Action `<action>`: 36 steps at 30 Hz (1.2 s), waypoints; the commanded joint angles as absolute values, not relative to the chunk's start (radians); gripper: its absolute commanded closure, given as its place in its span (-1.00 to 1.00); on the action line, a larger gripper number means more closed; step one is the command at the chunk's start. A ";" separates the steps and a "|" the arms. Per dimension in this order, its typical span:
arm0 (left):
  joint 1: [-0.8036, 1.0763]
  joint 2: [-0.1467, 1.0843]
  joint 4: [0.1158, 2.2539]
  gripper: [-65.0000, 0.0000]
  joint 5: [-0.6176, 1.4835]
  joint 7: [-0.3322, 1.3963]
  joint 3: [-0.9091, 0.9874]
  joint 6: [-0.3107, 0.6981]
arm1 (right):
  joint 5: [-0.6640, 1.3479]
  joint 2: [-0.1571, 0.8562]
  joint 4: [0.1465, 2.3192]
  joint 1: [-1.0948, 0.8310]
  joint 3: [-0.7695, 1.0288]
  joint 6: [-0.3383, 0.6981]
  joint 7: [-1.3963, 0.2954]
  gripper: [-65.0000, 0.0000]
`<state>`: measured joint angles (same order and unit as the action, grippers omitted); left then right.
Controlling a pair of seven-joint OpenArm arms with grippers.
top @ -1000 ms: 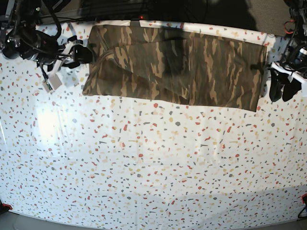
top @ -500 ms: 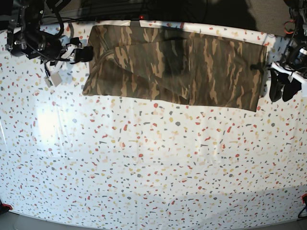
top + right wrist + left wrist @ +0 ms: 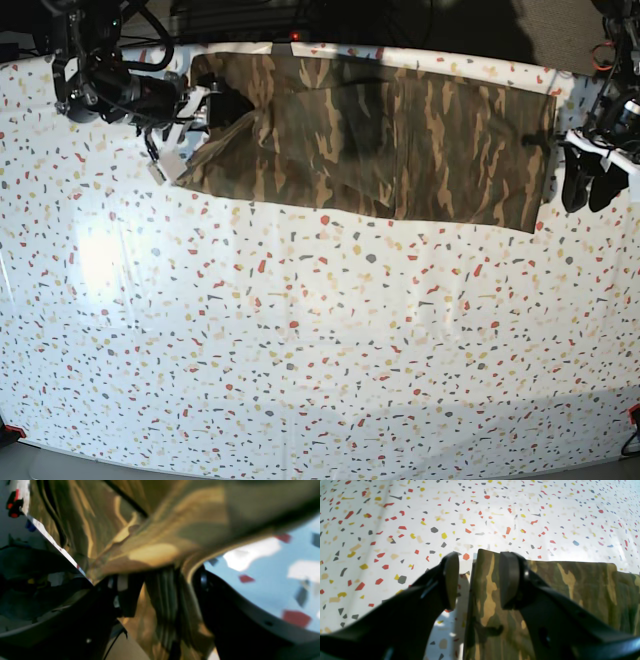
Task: Fold the T-shirt properly
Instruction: 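Grasp the strip end with the right gripper and lift it, then fold the held strip end over toward the left gripper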
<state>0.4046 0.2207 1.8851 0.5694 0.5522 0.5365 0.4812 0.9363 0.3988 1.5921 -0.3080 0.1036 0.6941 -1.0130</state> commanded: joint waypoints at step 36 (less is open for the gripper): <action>0.395 0.233 1.478 0.20 0.409 0.419 0.347 0.621 | 1.074 0.406 1.902 -0.310 0.315 0.698 -1.051 1.00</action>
<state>0.3874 0.2276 1.4773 0.4225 0.3748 0.3508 0.6128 1.0470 0.3946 1.8832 -0.3161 0.3092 0.6933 -1.0710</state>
